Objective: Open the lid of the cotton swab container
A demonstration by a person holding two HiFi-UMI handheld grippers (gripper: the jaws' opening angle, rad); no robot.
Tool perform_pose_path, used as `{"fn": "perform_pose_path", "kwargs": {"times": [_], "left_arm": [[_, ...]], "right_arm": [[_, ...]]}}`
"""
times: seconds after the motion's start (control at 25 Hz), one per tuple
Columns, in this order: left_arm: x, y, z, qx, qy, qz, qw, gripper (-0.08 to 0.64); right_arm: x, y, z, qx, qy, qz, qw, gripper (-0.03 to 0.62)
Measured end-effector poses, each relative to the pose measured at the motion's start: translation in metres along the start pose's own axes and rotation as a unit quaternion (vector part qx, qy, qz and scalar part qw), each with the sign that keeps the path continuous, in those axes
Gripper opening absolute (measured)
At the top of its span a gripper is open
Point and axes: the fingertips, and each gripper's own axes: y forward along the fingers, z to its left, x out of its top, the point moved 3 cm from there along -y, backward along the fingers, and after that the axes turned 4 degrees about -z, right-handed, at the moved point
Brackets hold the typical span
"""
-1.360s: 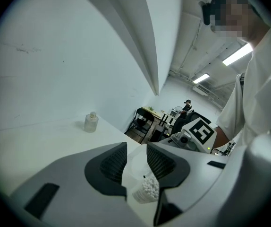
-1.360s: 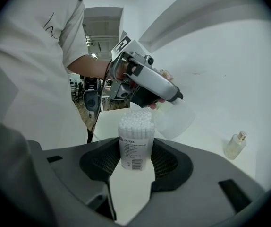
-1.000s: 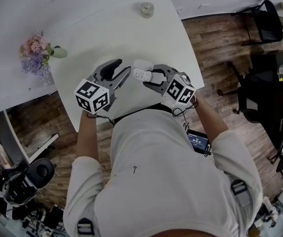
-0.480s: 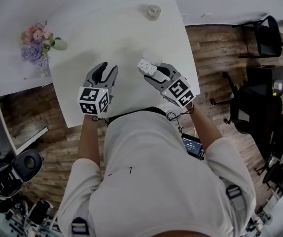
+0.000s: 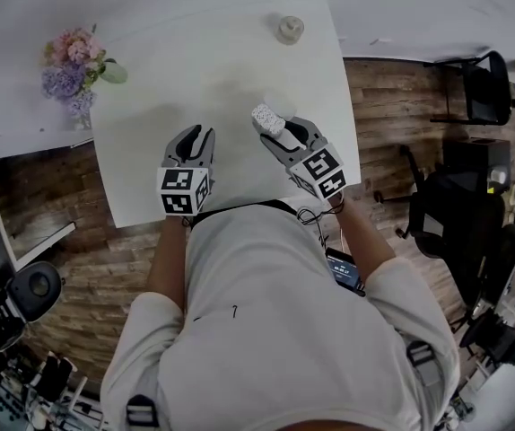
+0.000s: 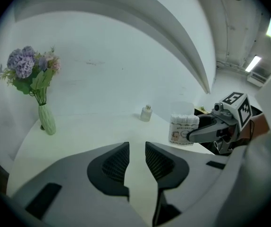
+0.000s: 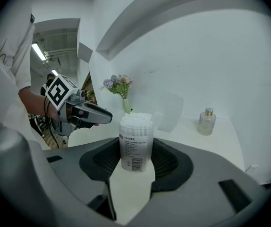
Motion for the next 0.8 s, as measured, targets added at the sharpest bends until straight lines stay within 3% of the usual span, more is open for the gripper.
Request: {"fn": "perform_pose_path", "kwargs": {"times": [0.8], "left_arm": [[-0.037,-0.01,0.036,0.02,-0.053,0.02,0.9982,0.117]], "right_arm": [[0.012,0.091,-0.001,0.024,-0.036,0.049,0.998,0.192]]}}
